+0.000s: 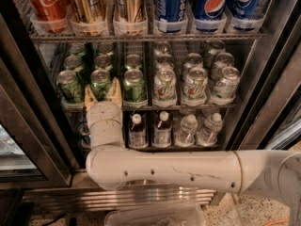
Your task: Pick green can from middle shelf of fridge
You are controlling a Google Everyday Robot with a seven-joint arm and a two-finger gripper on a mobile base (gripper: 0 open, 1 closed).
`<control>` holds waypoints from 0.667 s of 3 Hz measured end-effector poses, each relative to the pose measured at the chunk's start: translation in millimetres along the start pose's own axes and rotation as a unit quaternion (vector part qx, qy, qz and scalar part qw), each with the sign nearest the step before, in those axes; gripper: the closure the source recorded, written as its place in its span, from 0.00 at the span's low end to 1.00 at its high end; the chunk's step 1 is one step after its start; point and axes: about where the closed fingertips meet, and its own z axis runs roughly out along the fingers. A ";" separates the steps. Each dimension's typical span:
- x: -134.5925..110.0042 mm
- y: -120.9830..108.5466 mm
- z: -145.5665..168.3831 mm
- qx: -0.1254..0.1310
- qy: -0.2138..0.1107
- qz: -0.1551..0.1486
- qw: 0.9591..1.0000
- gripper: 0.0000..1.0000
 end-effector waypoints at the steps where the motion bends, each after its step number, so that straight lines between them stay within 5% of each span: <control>1: 3.4 -0.8 -0.2 -0.008 0.004 0.006 1.000 0.74; 2: 3.4 -0.8 -0.2 -0.008 0.004 0.006 1.000 0.97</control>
Offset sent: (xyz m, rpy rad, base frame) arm 0.0004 -0.0011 -0.0027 0.0068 0.0106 0.0132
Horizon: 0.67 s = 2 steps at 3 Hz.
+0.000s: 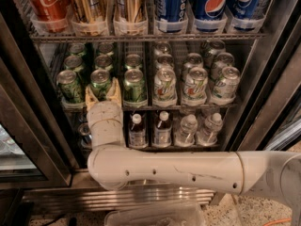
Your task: Pick green can from middle shelf of fridge
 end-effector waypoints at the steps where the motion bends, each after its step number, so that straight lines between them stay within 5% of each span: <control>1: -0.2 0.0 0.1 0.000 0.000 0.000 1.000 1.00; 2: -3.6 -0.7 0.6 0.000 0.000 0.000 1.000 1.00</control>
Offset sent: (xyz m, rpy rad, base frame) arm 0.0000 0.0000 0.0000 0.0000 0.0000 0.0000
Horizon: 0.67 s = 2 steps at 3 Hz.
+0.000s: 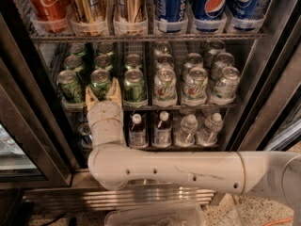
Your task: Pick green can from middle shelf of fridge
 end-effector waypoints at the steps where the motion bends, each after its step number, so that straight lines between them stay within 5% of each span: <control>1: -25.2 1.1 9.4 -0.011 -0.025 -0.002 1.000 1.00; 2: -43.9 2.8 14.7 -0.021 -0.039 -0.011 0.999 1.00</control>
Offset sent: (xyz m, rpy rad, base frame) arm 0.0078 0.0186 0.0654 -0.0356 -0.1069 0.0808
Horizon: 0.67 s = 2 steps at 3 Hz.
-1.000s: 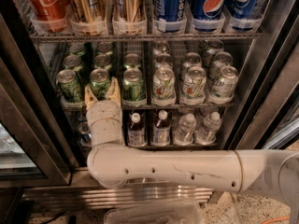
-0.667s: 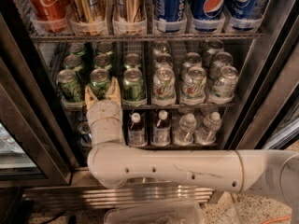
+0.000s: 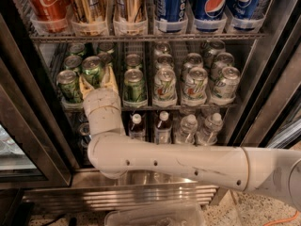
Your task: Pick green can from middle shelf of fridge
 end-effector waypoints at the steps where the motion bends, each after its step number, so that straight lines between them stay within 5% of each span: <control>1: -10.4 -0.7 -0.2 -0.005 -0.004 -0.006 1.000 1.00; 2: -9.5 -7.6 -17.6 0.001 0.015 -0.015 1.000 1.00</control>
Offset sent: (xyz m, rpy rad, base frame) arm -0.0391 -0.0248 -0.0054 -0.0603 0.0797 -0.0418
